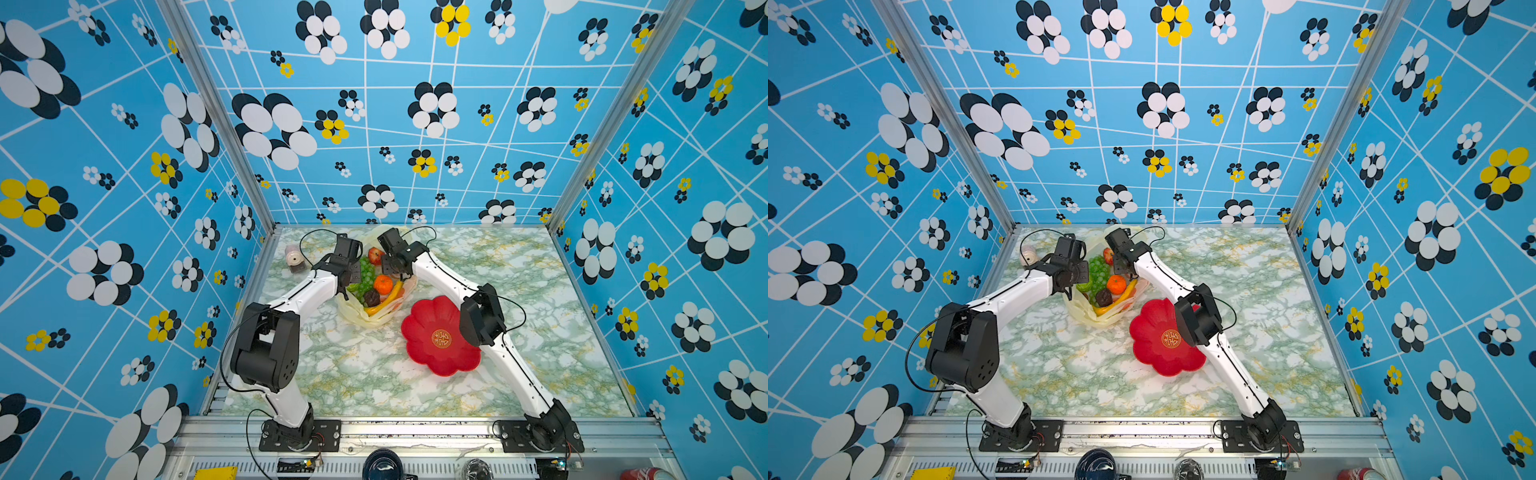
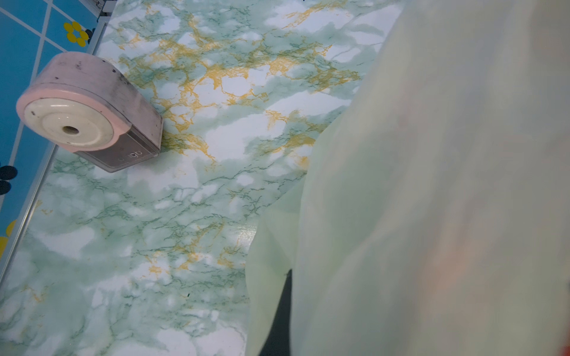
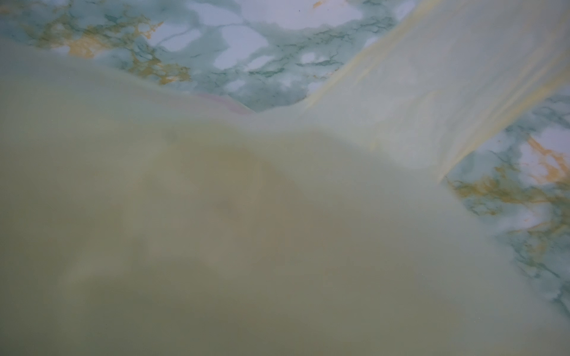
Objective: Take the fake fruits out of the plastic bag
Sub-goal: 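Reach into the bag with the right gripper and grasp the cream bun-shaped fruit, then lift the cream fruit out with the right gripper and carry it over the red plate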
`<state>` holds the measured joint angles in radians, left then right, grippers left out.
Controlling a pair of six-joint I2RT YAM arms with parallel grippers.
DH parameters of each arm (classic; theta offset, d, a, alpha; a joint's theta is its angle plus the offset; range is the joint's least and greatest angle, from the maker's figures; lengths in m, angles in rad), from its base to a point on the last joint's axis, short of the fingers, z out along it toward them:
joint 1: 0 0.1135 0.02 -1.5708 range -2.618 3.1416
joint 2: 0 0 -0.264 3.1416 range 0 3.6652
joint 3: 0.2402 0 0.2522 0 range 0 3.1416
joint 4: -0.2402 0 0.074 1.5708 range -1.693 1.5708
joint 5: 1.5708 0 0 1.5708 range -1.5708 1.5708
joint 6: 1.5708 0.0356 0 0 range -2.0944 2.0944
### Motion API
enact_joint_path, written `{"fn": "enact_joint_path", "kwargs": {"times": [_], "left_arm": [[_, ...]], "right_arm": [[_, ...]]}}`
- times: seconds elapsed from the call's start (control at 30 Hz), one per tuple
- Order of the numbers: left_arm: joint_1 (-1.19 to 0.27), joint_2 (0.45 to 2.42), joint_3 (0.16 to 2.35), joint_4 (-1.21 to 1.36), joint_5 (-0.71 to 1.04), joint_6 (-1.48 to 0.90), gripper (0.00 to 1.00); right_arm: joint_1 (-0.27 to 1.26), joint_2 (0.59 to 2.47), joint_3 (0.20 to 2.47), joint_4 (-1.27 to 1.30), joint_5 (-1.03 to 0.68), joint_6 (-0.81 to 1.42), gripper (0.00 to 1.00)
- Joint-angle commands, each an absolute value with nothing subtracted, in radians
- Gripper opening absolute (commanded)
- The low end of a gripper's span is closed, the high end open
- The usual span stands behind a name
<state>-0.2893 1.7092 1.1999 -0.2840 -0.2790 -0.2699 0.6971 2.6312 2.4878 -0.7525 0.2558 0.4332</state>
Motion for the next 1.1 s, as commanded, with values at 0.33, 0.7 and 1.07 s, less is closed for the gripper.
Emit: {"fn": "enact_joint_path", "kwargs": {"times": [0.33,0.7,1.07], "left_arm": [[-0.294,1.712,1.195,-0.26,-0.257,-0.275,0.0],[-0.288,1.689,1.17,-0.242,-0.234,-0.28,0.0],[-0.289,1.686,1.163,-0.236,-0.234,-0.281,0.0]], "right_arm": [[0.753,2.242,2.169,-0.796,0.12,0.374,0.52],[0.751,1.805,1.619,-0.744,0.058,0.417,0.52],[0.726,1.674,1.33,-0.776,-0.004,0.493,0.52]]}}
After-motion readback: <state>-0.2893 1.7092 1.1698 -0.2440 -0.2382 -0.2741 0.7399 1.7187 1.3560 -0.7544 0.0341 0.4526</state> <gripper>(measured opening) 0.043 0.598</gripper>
